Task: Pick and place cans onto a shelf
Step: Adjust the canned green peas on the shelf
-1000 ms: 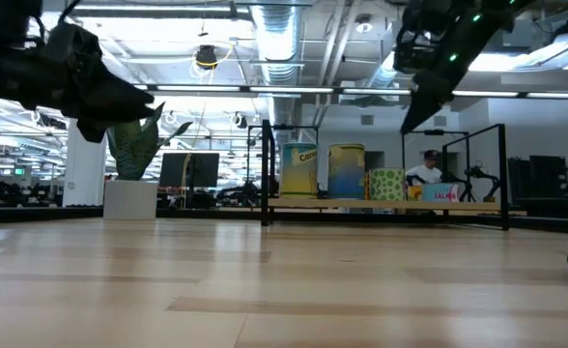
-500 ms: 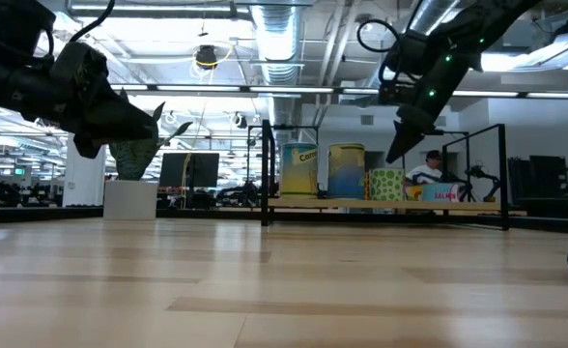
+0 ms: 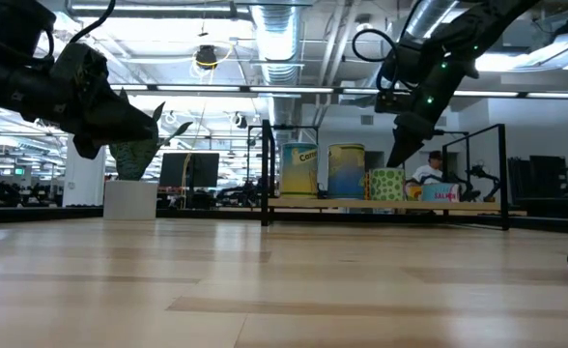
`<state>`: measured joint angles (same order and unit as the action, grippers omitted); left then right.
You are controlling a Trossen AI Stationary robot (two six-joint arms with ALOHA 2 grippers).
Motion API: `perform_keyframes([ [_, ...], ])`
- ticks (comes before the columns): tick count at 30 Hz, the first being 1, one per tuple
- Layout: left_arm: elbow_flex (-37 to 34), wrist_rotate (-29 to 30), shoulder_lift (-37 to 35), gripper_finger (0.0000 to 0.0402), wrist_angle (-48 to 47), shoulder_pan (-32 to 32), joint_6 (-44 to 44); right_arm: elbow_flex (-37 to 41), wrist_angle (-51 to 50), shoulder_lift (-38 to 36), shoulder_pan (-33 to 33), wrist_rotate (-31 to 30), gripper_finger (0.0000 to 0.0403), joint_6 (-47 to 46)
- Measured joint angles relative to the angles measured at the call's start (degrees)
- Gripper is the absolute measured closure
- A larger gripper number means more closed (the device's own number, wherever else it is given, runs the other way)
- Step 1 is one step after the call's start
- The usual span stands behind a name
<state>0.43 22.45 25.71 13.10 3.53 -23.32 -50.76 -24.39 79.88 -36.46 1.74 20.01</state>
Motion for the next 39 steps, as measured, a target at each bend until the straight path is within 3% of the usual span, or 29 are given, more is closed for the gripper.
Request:
perform_keyframes([
  [8, -0.02, -0.01, 0.00, 0.0262, -0.03, 0.00, -0.55, 0.00, -1.88, 0.00, -0.47, -0.13, 0.0383, 0.05],
  [23, -0.04, -0.17, 0.00, 0.0262, -0.83, 0.00, -2.03, -0.02, -3.38, -0.09, -0.45, -4.32, 0.0368, 0.04],
  [39, -0.04, -0.23, 0.00, 0.0262, -0.83, 0.00, -2.27, -0.85, -3.86, -0.07, 0.71, -4.74, 0.0379, 0.04],
])
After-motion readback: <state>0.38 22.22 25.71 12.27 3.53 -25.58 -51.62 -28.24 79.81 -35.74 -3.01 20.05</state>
